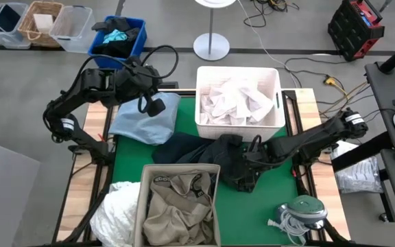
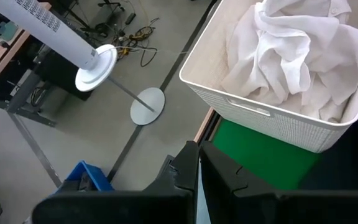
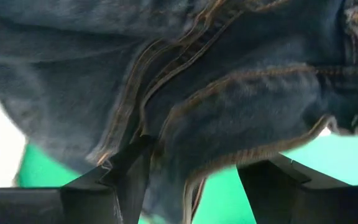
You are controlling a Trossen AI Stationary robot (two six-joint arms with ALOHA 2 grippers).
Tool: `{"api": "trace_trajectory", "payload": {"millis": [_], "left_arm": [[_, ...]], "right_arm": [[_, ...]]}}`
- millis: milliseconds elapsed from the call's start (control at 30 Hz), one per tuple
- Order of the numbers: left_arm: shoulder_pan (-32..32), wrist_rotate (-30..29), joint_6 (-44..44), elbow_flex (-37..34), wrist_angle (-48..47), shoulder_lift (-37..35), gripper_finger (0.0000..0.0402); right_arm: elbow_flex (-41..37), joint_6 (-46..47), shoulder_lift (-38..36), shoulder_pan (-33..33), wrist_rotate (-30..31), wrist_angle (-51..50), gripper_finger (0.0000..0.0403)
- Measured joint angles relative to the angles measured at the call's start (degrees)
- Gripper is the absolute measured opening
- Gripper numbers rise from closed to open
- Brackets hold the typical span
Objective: Sort clothes
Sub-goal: Put the blue pants into the gray laundry organizer
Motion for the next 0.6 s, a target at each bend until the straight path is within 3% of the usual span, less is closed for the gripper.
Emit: {"api": "trace_trajectory", "payload": {"millis": [233, 333, 500, 600], "left_arm": [[0.0, 4.3, -0.7, 0.0, 0.1, 0.0, 0.0000], [0.0, 6.2, -0.9, 0.0, 0.2, 0.0, 0.0000], [0.0, 12.6, -0.9, 0.0, 2.4, 0.0, 0.0000], [0.0, 16.9, -0.9, 0.0, 4.6, 0.0, 0.0000]], "right_arm": [[-5.4, -3.0, 0.1, 0.0, 3.2, 4.8, 0.0198], [-7.0, -4.4, 0.1, 0.0, 4.3, 5.9, 0.0153], [-8.6, -10.3, 0.1, 0.0, 4.5, 8.7, 0.0030], [-8.4, -13.4, -0.1, 0.0, 4.5, 9.8, 0.0014]]}}
